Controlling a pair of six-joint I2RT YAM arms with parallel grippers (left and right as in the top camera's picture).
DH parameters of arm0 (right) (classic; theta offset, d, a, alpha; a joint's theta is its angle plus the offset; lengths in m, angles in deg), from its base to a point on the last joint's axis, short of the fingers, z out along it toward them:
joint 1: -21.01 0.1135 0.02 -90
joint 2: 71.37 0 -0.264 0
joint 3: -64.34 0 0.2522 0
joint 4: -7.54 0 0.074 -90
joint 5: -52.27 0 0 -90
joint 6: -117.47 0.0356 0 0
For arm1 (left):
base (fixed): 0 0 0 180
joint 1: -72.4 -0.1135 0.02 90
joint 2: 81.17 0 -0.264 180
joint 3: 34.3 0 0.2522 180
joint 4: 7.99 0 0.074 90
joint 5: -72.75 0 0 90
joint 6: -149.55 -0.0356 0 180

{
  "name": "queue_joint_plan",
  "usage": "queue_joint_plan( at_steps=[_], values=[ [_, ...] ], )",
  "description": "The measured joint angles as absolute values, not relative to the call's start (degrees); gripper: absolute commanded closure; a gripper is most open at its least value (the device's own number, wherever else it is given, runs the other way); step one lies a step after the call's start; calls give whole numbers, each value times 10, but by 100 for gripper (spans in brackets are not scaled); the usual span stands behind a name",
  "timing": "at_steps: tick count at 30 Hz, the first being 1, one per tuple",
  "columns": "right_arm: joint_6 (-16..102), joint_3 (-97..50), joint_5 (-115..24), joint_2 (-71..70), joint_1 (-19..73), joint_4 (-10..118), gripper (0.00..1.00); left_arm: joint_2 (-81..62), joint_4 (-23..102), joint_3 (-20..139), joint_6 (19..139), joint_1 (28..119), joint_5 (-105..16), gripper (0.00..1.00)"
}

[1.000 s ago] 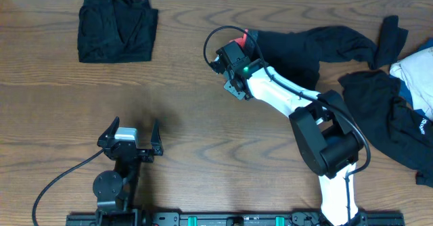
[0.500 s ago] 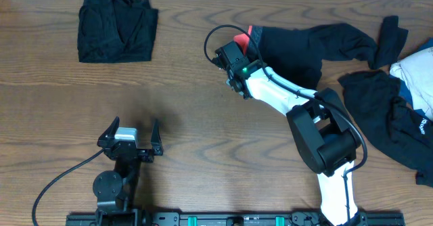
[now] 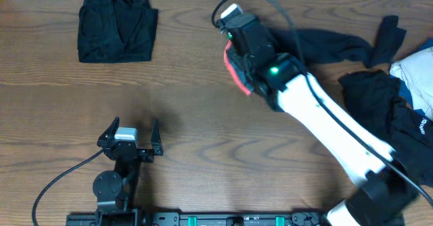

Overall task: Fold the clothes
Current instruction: 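Carry the pants toward center and extend the left gripper toward them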

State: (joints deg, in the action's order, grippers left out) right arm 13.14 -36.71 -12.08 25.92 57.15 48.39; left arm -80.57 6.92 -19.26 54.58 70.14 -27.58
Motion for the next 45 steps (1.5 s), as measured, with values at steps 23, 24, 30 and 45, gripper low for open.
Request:
queue_joint_plan(
  at_steps=[23,24,30,45],
  values=[
    [174,-368,-127,223,611,508,98,-806,67,-193,570,701,-278,2],
    [177,-368,-127,223,612,508,97,-806,63,-193,581,701,-282,2],
    [183,-368,-128,222,623,508,96,-806,14,-197,645,701,-342,2],
    [185,-368,-131,182,629,517,95,-799,-8,-199,696,701,-591,2]
  ],
)
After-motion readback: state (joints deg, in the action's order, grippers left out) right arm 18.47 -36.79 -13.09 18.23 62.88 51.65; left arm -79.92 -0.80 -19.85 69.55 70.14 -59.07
